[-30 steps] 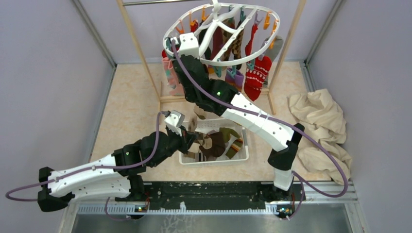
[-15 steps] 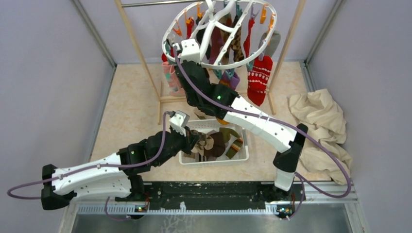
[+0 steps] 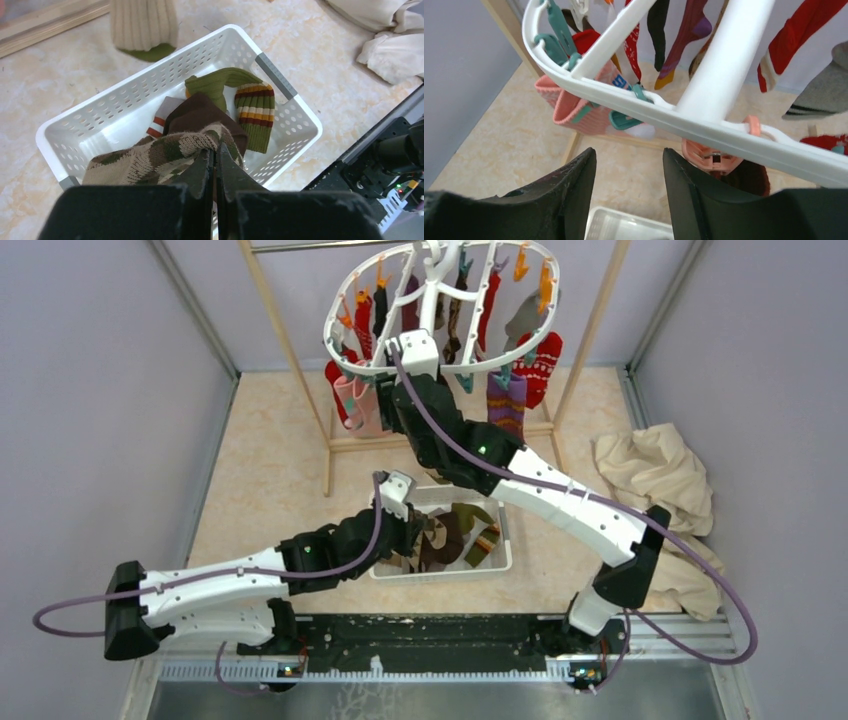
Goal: Remove the socks clipped to the hanger
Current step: Place the sock in the bin.
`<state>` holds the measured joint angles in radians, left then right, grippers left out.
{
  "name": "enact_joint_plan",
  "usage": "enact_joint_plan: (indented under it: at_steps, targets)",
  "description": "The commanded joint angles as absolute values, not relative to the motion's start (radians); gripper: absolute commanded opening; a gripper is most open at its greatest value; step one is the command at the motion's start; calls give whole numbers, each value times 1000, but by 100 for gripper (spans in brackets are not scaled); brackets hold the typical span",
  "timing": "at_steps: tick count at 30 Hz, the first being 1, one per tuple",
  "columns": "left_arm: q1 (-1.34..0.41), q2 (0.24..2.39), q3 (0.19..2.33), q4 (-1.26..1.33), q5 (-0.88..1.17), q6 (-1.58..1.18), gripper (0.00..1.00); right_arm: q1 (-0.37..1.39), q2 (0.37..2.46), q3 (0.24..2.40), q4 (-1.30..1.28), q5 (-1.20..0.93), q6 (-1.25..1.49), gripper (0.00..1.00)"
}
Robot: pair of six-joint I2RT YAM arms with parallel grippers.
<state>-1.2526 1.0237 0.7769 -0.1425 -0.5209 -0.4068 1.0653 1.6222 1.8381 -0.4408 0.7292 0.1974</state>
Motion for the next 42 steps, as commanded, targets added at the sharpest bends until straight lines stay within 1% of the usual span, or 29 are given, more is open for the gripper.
enact_joint_plan:
  at_steps: [1, 4, 11, 12, 13, 19, 23, 24, 25, 28, 29, 30, 36, 42]
  targets:
    - [-1250, 1067, 772, -100, -553, -404, 2, 1050, 1523, 1808, -428, 675, 223, 53]
    - [-1235, 1098, 768, -96, -546, -415, 6, 1048, 1486, 1779, -439, 647, 231, 55]
    - [-1182, 1157, 740, -73, -499, -431, 27, 1046, 1395, 1699, -472, 570, 265, 61]
    - [-1175, 1164, 734, -70, -492, -432, 30, 1046, 1379, 1685, -474, 561, 270, 65]
    - [-1167, 1171, 728, -65, -486, -433, 33, 1046, 1366, 1672, -476, 554, 276, 66]
    - [-1118, 1202, 691, -33, -462, -434, 43, 1046, 1286, 1604, -491, 527, 294, 67]
    - [-1088, 1222, 680, -26, -443, -433, 60, 1046, 1241, 1564, -494, 490, 302, 69]
    - [-1084, 1225, 678, -27, -442, -431, 68, 1046, 1233, 1556, -497, 483, 304, 70]
    - [-1081, 1228, 679, -30, -443, -431, 74, 1046, 1225, 1549, -502, 476, 308, 70]
    - [-1079, 1231, 687, -47, -448, -428, 87, 1046, 1206, 1521, -508, 452, 318, 71]
    - [-1079, 1228, 691, -55, -448, -428, 97, 1046, 1203, 1511, -506, 441, 324, 71]
    - [-1078, 1225, 698, -68, -449, -428, 99, 1046, 1199, 1498, -501, 430, 326, 71]
    - [-1080, 1166, 771, -221, -487, -455, 99, 1046, 1217, 1459, -474, 385, 326, 71]
    - [-1080, 1054, 806, -346, -580, -483, 99, 1047, 1279, 1489, -422, 338, 301, 71]
